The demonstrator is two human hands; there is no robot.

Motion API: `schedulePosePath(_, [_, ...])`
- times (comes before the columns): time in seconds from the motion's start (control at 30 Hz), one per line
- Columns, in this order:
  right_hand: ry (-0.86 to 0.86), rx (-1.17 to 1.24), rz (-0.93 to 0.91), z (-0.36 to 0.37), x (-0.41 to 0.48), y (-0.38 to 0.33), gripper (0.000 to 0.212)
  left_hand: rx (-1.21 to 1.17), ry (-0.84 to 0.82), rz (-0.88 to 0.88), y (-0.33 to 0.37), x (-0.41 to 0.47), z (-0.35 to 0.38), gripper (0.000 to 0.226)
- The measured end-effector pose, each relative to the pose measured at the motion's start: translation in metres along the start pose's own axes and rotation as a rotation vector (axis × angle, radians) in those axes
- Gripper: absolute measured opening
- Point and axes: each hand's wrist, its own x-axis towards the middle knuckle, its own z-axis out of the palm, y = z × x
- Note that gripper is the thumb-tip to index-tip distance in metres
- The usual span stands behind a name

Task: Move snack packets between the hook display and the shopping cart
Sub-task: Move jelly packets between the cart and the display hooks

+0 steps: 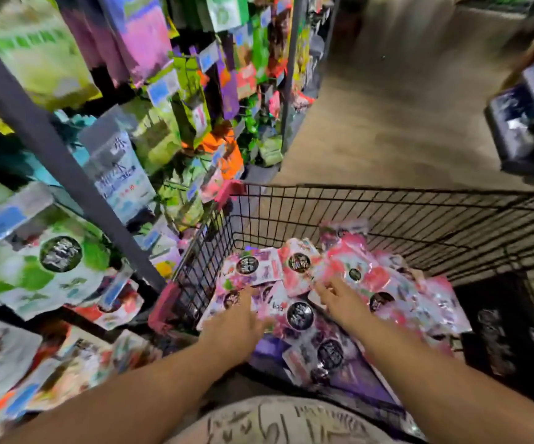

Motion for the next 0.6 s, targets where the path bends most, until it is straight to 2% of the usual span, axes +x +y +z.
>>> schedulePosePath(0.07, [-0.008, -0.046, 0.065, -0.003, 0.001, 0.023, 0.032, 0.107, 0.026, 0.014, 0.0, -0.002, 0.001, 0.049])
schedulePosePath(0.17, [-0.002, -0.115, 0.142, -0.01, 0.004, 0.054, 0.024, 0.181, 0.021, 0.026, 0.002, -0.002, 0.0, 0.048])
schedulePosePath(0.27, [0.011, -0.073, 0.235, -0.015, 0.004, 0.07, 0.026, 0.238, 0.0, 0.028, 0.003, 0.0, 0.001, 0.042])
schedulePosePath(0.47, [0.043, -0.109, 0.248, -0.014, 0.004, 0.082, 0.042, 0.268, -0.014, 0.005, 0.005, 0.0, -0.001, 0.031])
schedulePosePath(0.6, [0.091, -0.129, 0.274, -0.015, 0.001, 0.095, 0.038, 0.268, -0.01, -0.019, 0.004, 0.0, 0.0, 0.031])
